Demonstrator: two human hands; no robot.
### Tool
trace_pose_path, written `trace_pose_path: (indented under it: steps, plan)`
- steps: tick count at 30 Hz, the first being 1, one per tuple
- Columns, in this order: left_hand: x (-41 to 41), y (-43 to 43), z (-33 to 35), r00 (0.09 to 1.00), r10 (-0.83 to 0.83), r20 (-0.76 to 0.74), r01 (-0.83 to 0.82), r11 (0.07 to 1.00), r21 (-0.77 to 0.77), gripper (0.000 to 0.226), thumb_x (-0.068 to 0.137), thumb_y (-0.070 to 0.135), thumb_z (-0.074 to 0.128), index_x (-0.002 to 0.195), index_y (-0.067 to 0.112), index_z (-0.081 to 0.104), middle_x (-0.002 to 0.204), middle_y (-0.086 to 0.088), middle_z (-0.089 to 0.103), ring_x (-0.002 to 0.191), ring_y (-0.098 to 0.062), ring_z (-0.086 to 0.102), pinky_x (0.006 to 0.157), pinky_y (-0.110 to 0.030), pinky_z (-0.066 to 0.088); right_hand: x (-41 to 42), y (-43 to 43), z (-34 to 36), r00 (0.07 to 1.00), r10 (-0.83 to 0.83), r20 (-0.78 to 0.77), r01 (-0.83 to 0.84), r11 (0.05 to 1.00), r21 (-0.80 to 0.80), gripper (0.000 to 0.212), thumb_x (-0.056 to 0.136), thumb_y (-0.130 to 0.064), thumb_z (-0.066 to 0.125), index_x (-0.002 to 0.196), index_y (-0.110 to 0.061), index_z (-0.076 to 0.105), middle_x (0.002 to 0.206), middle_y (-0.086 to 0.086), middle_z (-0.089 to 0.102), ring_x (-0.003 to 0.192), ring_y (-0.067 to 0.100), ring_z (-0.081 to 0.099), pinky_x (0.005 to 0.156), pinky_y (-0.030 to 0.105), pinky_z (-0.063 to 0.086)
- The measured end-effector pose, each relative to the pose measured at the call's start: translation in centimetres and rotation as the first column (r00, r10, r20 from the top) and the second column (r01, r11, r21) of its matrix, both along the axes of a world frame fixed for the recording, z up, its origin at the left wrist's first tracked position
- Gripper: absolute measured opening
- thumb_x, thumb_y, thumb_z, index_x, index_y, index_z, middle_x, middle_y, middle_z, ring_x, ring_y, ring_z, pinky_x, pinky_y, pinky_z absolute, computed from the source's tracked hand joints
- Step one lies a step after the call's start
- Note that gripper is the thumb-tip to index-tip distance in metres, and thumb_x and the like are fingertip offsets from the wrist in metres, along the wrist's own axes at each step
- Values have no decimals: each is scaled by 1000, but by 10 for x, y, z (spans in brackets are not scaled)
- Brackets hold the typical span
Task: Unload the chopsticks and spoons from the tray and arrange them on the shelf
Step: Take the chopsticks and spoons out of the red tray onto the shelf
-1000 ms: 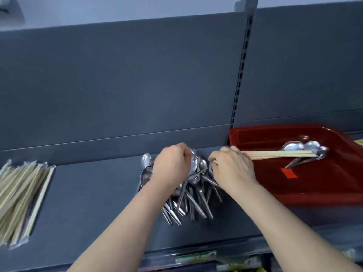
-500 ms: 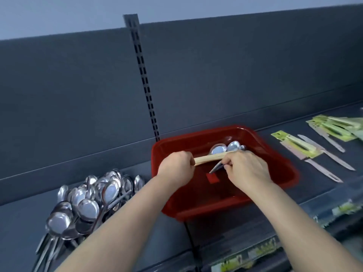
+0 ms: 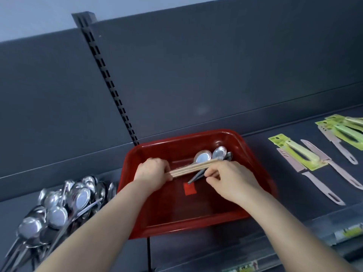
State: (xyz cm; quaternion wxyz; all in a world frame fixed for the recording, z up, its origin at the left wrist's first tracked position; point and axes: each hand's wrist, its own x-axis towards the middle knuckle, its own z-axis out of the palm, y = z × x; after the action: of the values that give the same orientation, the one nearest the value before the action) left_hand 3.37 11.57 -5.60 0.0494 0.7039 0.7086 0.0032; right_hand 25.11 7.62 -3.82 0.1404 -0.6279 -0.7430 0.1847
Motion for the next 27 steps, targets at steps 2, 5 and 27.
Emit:
trace_pose_path:
  steps: [2, 5, 27]
  plan:
    - [3, -4, 5, 997, 27, 72, -27, 1000, -11, 16, 82, 39, 70, 92, 26, 68, 96, 1, 68, 96, -20, 62, 75, -29, 46, 3, 7, 3, 998, 9, 68, -9, 1000, -1, 16, 92, -35, 56, 102, -38, 67, 104, -16, 69, 99, 10, 64, 83, 28, 52]
    - [4, -11, 12, 972, 86, 217, -90, 996, 7, 14, 85, 33, 67, 86, 20, 66, 85, -2, 71, 87, -23, 65, 71, -28, 48, 1, 21, 10, 978, 51, 200, -48, 999, -22, 17, 92, -29, 56, 101, -36, 68, 108, -10, 66, 104, 17, 61, 83, 27, 49]
    - [-14, -48, 47, 600, 145, 787, -517, 820, 243, 9, 91, 19, 56, 83, 16, 58, 76, -3, 69, 65, -21, 66, 67, -44, 58, -75, 64, 7, 920, 176, 351, -251, 951, 181, 22, 92, -18, 52, 111, -25, 63, 114, 1, 63, 111, 26, 58, 89, 40, 49]
